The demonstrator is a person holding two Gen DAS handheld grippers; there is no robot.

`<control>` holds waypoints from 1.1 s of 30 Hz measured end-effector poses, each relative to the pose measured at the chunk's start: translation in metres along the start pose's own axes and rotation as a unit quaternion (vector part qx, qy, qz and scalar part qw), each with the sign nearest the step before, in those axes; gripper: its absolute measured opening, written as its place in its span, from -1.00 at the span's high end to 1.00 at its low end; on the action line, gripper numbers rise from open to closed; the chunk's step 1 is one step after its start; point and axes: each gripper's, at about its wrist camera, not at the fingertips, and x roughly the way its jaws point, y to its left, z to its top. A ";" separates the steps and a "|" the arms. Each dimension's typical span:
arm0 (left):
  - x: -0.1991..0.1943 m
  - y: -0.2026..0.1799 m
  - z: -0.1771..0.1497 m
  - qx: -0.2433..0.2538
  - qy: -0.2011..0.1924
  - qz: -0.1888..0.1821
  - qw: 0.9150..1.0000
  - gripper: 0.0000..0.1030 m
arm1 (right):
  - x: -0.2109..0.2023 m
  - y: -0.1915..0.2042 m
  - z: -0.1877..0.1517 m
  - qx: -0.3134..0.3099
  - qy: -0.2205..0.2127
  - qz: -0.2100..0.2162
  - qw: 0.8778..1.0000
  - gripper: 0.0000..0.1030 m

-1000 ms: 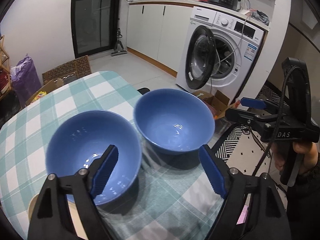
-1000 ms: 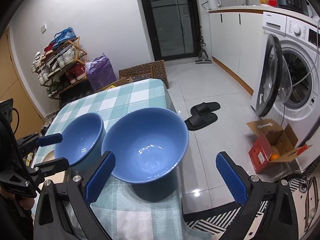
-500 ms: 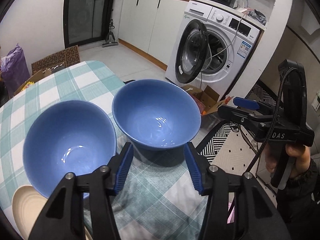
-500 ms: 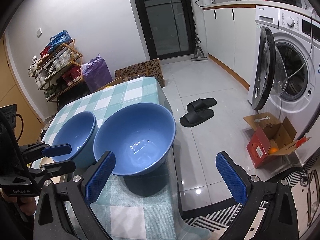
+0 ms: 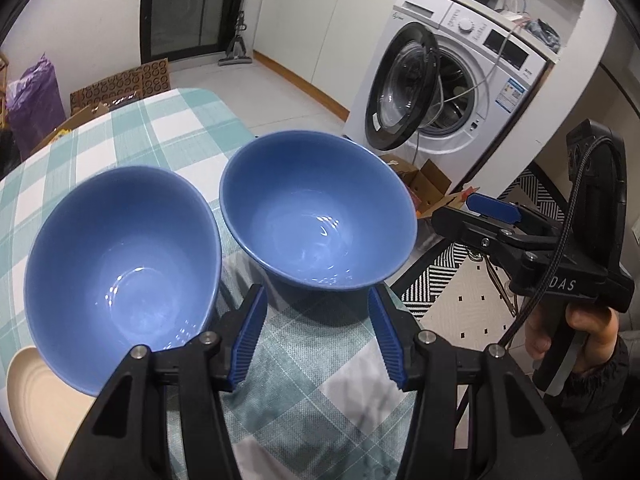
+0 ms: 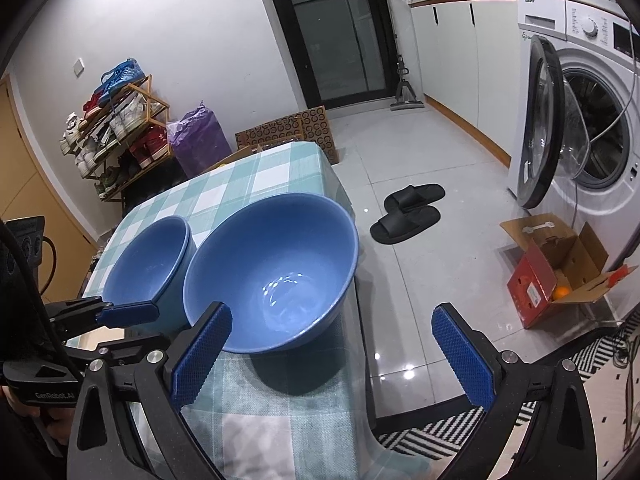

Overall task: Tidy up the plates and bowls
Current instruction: 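Close both grippers on the rim of the remaining blue bowl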

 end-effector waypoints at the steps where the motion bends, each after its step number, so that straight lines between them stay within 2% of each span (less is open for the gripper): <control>1: 0.001 0.000 0.001 -0.003 0.001 0.001 1.000 -0.01 | 0.003 0.000 0.001 -0.001 0.000 0.001 1.000 -0.98; 6: 0.009 -0.001 0.003 -0.007 0.001 0.017 1.000 -0.01 | 0.019 0.001 0.007 -0.004 0.008 0.003 1.000 -0.95; 16: 0.017 0.005 0.008 -0.028 0.005 0.021 0.999 -0.01 | 0.048 -0.003 0.021 -0.004 0.027 0.004 1.000 -0.59; 21: 0.022 0.009 0.010 -0.036 0.007 0.021 0.999 -0.01 | 0.059 -0.007 0.025 -0.001 0.031 0.005 0.999 -0.44; 24: 0.025 0.010 0.010 -0.040 0.009 0.020 0.999 -0.01 | 0.065 -0.007 0.029 -0.003 0.034 0.006 0.999 -0.42; 33: 0.030 0.012 0.015 -0.046 0.007 0.013 0.999 0.00 | 0.078 -0.006 0.032 -0.010 0.042 0.008 0.999 0.01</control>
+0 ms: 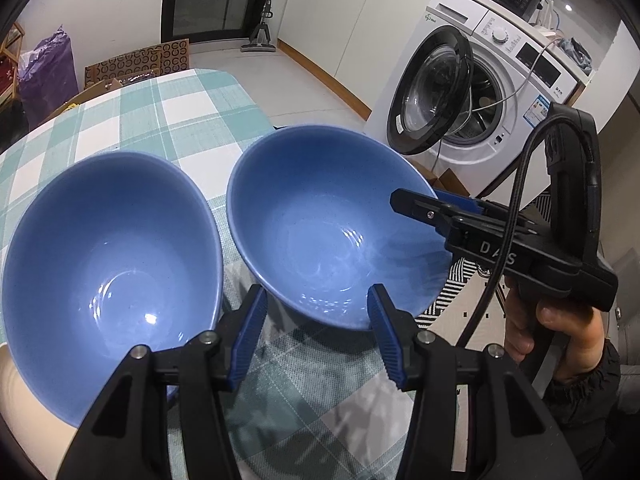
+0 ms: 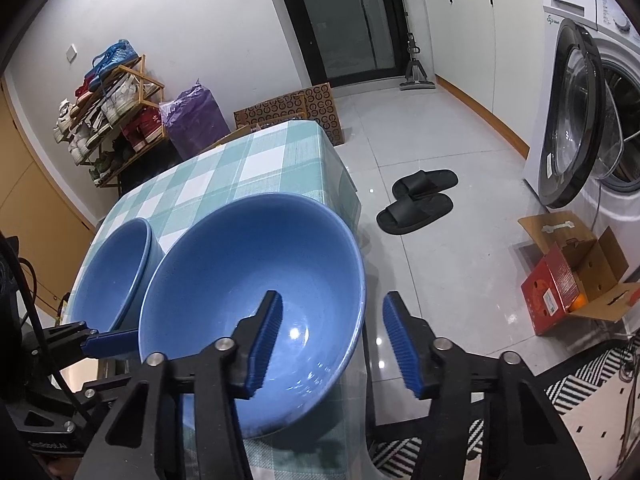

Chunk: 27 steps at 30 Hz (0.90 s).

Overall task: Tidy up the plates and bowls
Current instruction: 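Close both grippers on the rim of the remaining blue bowl, then lift the blue bowl and carry it toward the bowl stack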

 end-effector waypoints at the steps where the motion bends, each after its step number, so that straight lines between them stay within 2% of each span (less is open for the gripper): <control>1: 0.000 0.000 0.000 -0.001 0.000 0.000 1.000 0.00 | 0.001 0.001 0.000 -0.002 0.000 0.000 1.000 0.09; 11: 0.003 -0.001 0.003 0.006 -0.007 0.004 1.000 0.01 | 0.000 -0.005 -0.002 -0.004 -0.016 -0.013 1.000 0.51; 18: 0.004 0.001 0.004 0.014 -0.011 0.017 1.000 0.24 | -0.002 -0.007 -0.005 -0.011 -0.019 -0.023 1.000 0.61; 27: 0.002 -0.001 0.003 0.022 -0.014 0.016 1.000 0.25 | -0.007 -0.006 -0.008 -0.009 -0.022 -0.032 0.999 0.61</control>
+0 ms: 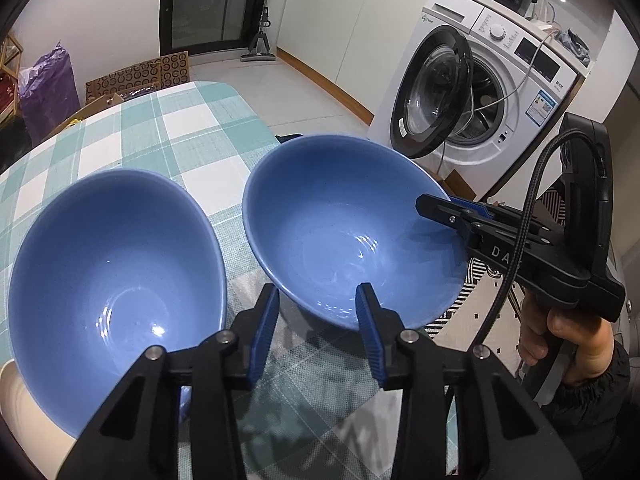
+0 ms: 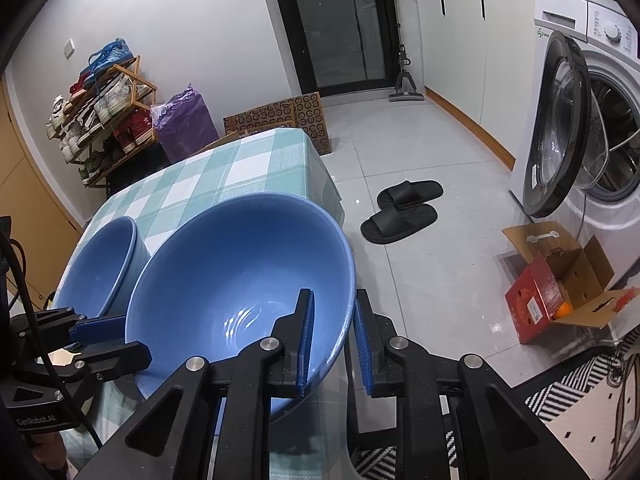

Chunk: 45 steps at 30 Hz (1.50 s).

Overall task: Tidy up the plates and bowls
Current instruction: 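Lift the blue bowl and carry it toward the bowl stack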

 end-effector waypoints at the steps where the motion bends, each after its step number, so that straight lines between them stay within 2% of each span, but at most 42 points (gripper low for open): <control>1: -0.001 0.000 0.000 0.000 0.000 -0.002 1.000 0.25 | -0.001 0.000 0.000 0.000 0.000 -0.001 1.000 0.61; 13: -0.012 -0.007 0.001 0.010 -0.014 -0.009 1.000 0.25 | -0.020 -0.002 -0.004 0.003 -0.013 -0.009 1.000 0.61; 29: -0.051 -0.018 0.004 0.030 -0.056 -0.018 0.998 0.25 | -0.068 0.006 -0.004 -0.002 -0.051 -0.023 0.998 0.61; 45: -0.091 0.003 0.001 0.020 -0.093 -0.006 0.995 0.25 | -0.095 0.051 0.014 -0.031 -0.082 -0.014 0.996 0.61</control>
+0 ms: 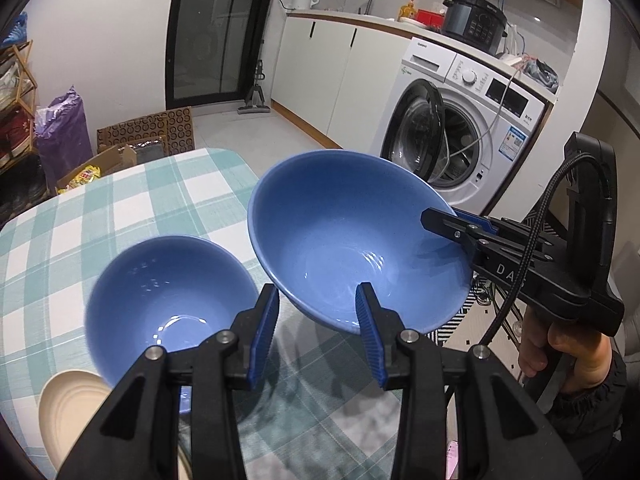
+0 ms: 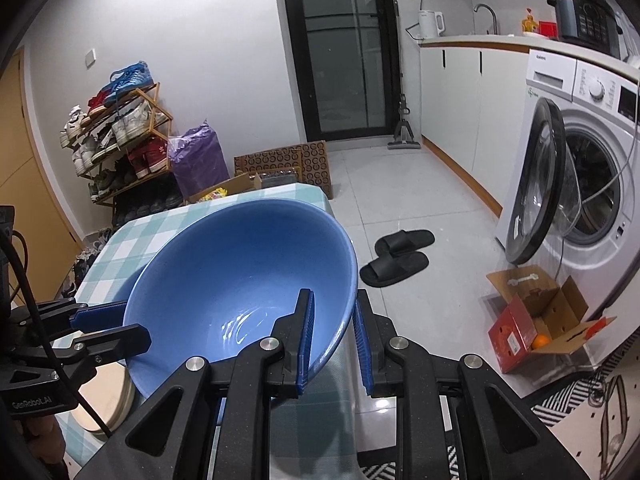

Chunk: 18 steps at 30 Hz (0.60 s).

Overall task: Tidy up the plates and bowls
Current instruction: 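Lift the blue bowl and carry it toward the bowl stack, then lower the held blue bowl onto the stacked blue bowls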

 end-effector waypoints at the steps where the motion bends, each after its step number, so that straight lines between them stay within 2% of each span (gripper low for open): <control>1: -0.002 0.002 0.000 -0.001 -0.002 0.001 1.000 0.25 | -0.001 0.003 0.002 -0.002 -0.001 0.001 1.000 0.61; 18: -0.035 0.033 -0.005 -0.014 -0.025 0.021 0.999 0.25 | -0.007 0.050 0.020 -0.030 -0.013 0.017 0.999 0.61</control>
